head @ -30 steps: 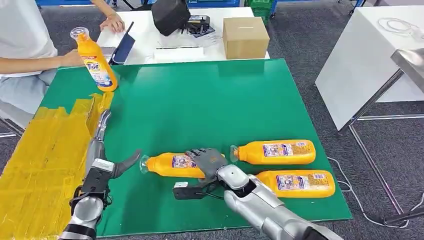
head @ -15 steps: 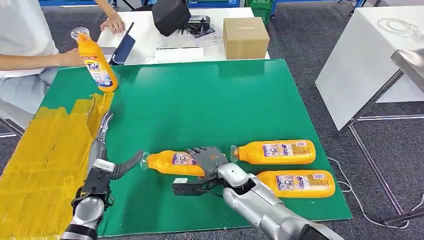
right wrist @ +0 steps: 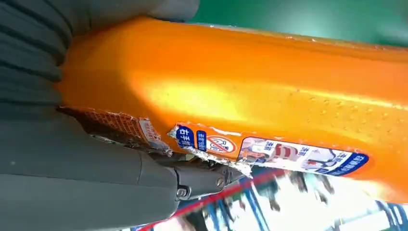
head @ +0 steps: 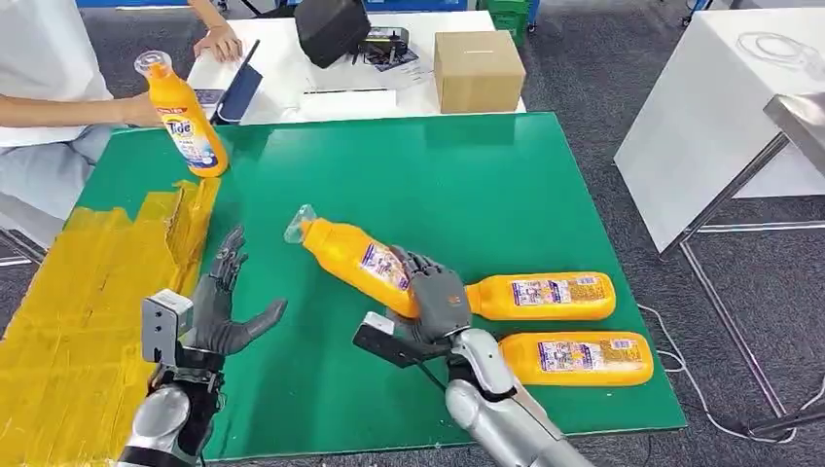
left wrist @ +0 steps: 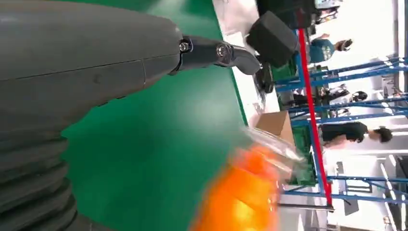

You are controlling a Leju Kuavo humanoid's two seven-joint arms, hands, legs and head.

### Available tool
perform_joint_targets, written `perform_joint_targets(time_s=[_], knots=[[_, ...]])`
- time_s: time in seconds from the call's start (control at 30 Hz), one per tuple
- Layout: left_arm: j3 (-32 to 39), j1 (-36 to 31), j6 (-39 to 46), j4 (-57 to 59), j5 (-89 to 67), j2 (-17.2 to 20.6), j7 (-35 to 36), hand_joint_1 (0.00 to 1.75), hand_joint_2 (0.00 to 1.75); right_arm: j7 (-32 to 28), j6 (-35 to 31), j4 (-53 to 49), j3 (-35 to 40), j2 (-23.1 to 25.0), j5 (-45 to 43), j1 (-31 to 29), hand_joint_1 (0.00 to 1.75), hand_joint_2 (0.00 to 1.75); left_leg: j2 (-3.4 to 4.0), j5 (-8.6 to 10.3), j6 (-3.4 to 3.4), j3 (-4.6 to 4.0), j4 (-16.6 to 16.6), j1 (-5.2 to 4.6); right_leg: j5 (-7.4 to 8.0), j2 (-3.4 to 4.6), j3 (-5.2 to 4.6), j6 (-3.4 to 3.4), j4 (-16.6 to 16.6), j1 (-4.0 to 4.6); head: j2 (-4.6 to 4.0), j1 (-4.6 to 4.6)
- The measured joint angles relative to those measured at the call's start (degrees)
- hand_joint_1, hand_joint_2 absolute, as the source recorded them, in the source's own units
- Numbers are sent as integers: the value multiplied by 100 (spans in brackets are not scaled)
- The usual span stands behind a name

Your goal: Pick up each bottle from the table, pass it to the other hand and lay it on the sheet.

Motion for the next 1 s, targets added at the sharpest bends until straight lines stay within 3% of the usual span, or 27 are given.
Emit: perform_joint_targets(time_s=[0.13, 0.27, 0.77, 1.0], knots=[[-18, -8, 4, 0, 391, -26, 151, 0, 175, -579, -491, -610, -249, 0, -236, 329, 175, 175, 1, 0, 0, -1, 0, 0, 0, 0, -2, 0, 0, 1, 0, 0], [-100, -44, 77, 37, 590, -28, 175, 0, 175, -970, -476, -972, -288, 15, -500, 507, 175, 175, 1, 0, 0, -1, 0, 0, 0, 0, -2, 0, 0, 1, 0, 0], [-376, -134, -357, 179, 1139, -28, 194, 0, 175, -1038, 237, -882, 57, 221, -936, 493, 175, 175, 0, 0, 0, -8, 0, 0, 0, 0, -5, 0, 0, 1, 0, 0], [-539, -115, -609, 173, 1294, -24, 172, 0, 175, -1024, 259, -612, 62, 256, -1160, 286, 175, 175, 0, 0, 0, -8, 0, -1, 0, 0, -4, 0, 0, 0, 0, 0]])
